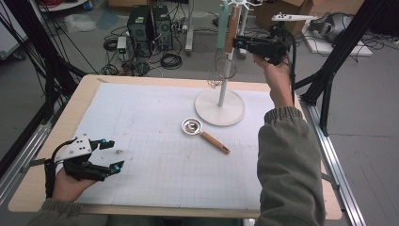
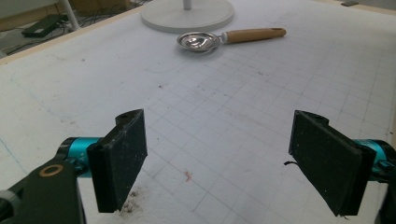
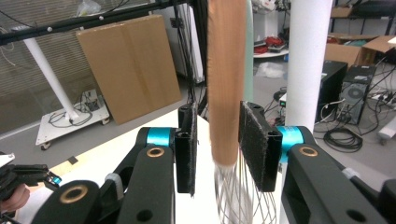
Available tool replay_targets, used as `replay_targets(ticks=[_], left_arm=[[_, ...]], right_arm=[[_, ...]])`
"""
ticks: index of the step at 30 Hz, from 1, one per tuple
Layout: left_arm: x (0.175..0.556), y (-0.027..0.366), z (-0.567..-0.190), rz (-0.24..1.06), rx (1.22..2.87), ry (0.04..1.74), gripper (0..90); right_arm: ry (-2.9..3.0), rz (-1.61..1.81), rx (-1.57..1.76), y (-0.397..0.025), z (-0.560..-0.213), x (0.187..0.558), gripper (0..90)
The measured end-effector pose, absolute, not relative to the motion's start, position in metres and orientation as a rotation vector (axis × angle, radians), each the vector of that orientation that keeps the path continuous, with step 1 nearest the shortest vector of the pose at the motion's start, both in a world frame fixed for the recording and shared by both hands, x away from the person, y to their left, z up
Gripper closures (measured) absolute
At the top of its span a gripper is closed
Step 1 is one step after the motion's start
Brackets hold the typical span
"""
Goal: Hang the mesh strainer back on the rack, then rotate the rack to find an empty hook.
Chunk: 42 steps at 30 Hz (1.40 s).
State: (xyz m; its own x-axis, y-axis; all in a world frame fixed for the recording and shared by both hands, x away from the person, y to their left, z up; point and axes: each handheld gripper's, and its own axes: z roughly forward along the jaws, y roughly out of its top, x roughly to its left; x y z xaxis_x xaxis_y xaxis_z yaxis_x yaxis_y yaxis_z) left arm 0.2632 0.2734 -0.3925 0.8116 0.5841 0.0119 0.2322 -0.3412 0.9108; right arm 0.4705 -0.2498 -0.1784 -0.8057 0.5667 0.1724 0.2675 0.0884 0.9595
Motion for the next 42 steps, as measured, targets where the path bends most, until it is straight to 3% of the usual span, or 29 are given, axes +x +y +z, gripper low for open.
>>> replay_targets(ticks=[8,16,29,42], left_arm=[[0.261,0.277,-0.392,0.42,1.923,0.623,19.6],[0.261,0.276,-0.392,0.422,1.923,0.622,19.6],[0.262,0.277,-0.391,0.427,1.92,0.625,19.6],[0.262,0.277,-0.39,0.43,1.919,0.625,19.6]], right_arm=[[2.117,1.746,0.806,-0.256,-0.169,0.458,70.1],[2.119,1.72,0.73,-0.264,-0.157,0.446,89.3],[2.168,1.66,0.682,-0.263,-0.124,0.437,89.5],[2.191,1.664,0.667,-0.262,-0.124,0.438,89.6]])
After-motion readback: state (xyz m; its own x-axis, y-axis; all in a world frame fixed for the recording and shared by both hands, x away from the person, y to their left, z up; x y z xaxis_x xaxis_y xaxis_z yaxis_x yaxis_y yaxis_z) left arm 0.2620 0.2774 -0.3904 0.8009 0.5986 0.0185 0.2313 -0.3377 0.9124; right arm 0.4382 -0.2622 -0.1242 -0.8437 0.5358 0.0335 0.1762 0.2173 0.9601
